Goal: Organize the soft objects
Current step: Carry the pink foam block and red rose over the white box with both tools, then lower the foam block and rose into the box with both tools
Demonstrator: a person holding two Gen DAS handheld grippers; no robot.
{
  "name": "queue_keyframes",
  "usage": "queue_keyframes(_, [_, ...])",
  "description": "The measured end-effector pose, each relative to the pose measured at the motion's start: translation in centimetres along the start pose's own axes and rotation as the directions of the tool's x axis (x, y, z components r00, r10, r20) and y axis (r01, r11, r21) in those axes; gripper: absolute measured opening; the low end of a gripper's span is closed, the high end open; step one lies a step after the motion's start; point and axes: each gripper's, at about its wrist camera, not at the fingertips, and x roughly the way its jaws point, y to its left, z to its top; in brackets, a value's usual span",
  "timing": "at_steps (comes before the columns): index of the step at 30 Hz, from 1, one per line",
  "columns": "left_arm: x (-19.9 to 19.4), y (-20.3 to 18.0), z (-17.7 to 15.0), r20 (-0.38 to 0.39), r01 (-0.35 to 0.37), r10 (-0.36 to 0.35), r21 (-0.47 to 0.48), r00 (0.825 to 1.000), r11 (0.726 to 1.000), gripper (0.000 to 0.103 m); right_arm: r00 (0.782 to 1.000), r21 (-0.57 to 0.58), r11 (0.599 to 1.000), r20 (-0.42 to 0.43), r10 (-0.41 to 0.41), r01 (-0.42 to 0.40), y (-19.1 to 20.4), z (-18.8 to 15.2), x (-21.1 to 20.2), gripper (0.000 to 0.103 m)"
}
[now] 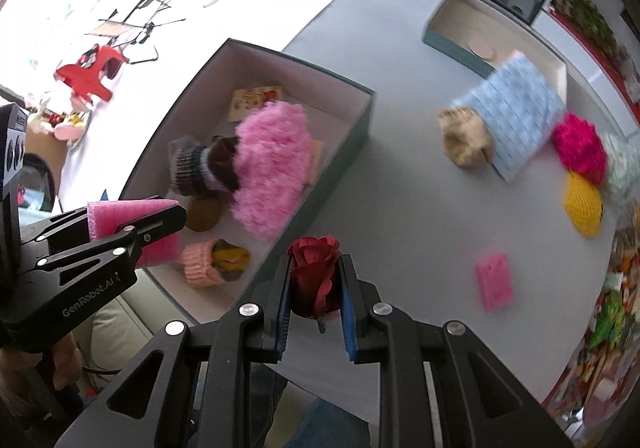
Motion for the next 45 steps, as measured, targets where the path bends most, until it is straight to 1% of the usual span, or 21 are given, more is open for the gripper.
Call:
queue_keyframes(6, [-0.5, 2.2, -0.2, 0.008, -0.025, 0.025, -0.055, 1.0, 0.998, 0.024, 1.0, -0.069, 0.997, -0.002, 0.024, -0.024, 2.8, 1.4, 0.3, 0.023])
queue_keyframes(13, [-0.6, 4.0, -0.7, 0.005, -0.051, 0.051, -0.092, 0.999, 0.995, 0.024, 0.999, -0.133, 0.99, -0.006, 0.047, -0.047, 5.7, 2.7, 0.7, 0.023])
queue_keyframes(17, [-0.6, 4.6, -1.0, -0.001, -0.061, 0.061, -0.101, 0.998, 0.993, 0.024, 0.997, -0.138, 0.988, -0.01, 0.073, -0.074, 6.7, 3.2, 0.9, 0.023])
queue_keyframes(27, [0.2, 5.3, -1.5, -0.026, -0.106, 0.105, -0.081, 0.994, 0.991, 0.024, 0.996, -0.152, 0.985, -0.025, 0.082, -0.085, 8.2, 3.5, 1.9, 0.023])
queue_keyframes(35, [1.1, 5.4, -1.6, -0.048, -0.125, 0.122, -0.06, 0.991, 0.99, 0.024, 0.996, -0.136, 0.987, -0.045, 0.081, -0.086, 8.2, 3.2, 2.6, 0.023])
queue_keyframes(45, [1.6, 5.1, -1.5, -0.063, -0.157, 0.156, -0.008, 0.986, 0.988, 0.024, 0.994, -0.116, 0.989, -0.057, 0.089, -0.095, 8.1, 2.5, 3.2, 0.023])
